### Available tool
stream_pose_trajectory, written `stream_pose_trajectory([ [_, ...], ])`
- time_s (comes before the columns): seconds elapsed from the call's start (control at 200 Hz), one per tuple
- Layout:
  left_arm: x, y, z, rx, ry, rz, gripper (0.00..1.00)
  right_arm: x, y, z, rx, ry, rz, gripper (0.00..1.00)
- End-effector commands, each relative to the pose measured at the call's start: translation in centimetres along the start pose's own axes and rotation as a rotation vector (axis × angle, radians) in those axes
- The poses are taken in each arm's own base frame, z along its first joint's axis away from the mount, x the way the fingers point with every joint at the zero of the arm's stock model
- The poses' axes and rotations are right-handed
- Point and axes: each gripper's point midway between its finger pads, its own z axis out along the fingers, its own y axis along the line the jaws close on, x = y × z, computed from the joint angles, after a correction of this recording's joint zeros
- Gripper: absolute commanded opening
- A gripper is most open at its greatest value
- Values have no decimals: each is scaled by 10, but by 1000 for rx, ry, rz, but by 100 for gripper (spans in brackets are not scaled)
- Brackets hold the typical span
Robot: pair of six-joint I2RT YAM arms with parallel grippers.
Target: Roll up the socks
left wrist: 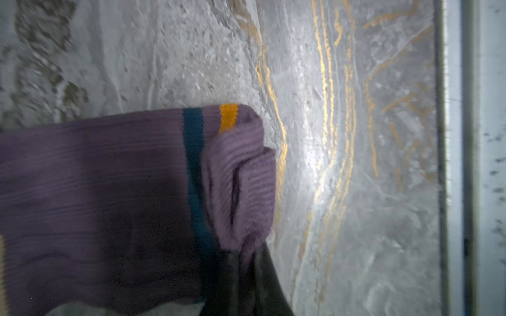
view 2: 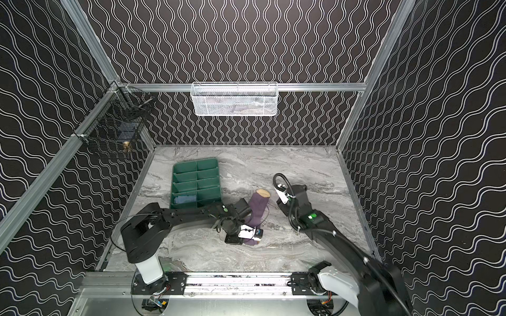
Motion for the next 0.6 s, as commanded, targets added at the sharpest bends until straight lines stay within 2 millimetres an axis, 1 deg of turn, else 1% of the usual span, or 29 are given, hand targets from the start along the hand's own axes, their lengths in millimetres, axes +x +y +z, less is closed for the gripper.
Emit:
stream_pose_trajectory([
  [0.0,14,-32,-8,241,28,-140,7,-47,-12,-40,77,-268,73,50],
  [0.02,15,-30,-8,248,27,-157,7,-53,-4,-50,53,-311,42,49],
  [0.06,15,-27,-8,272,22,-187,7,-57,16,-64,8,-374,-59,49],
  [0.11,15,-23,-6,294,19,-213,7,-58,49,-81,-83,-422,-194,49],
  [0.215,17,-18,0,320,28,-242,8,-38,118,-107,-289,-428,-483,49],
  [0.29,18,-15,4,330,36,-255,9,-11,164,-117,-409,-401,-690,49],
  [0.335,18,-14,5,334,37,-258,9,6,187,-119,-458,-377,-797,50],
  [0.4,19,-12,6,335,36,-263,9,29,217,-119,-535,-327,-895,51],
  [0.465,20,-11,7,336,36,-271,9,43,236,-109,-561,-264,-939,52],
  [0.526,22,-10,8,337,42,-276,8,50,249,-98,-561,-227,-951,52],
  [0.596,24,-10,9,333,46,-281,9,57,263,-87,-557,-232,-999,53],
])
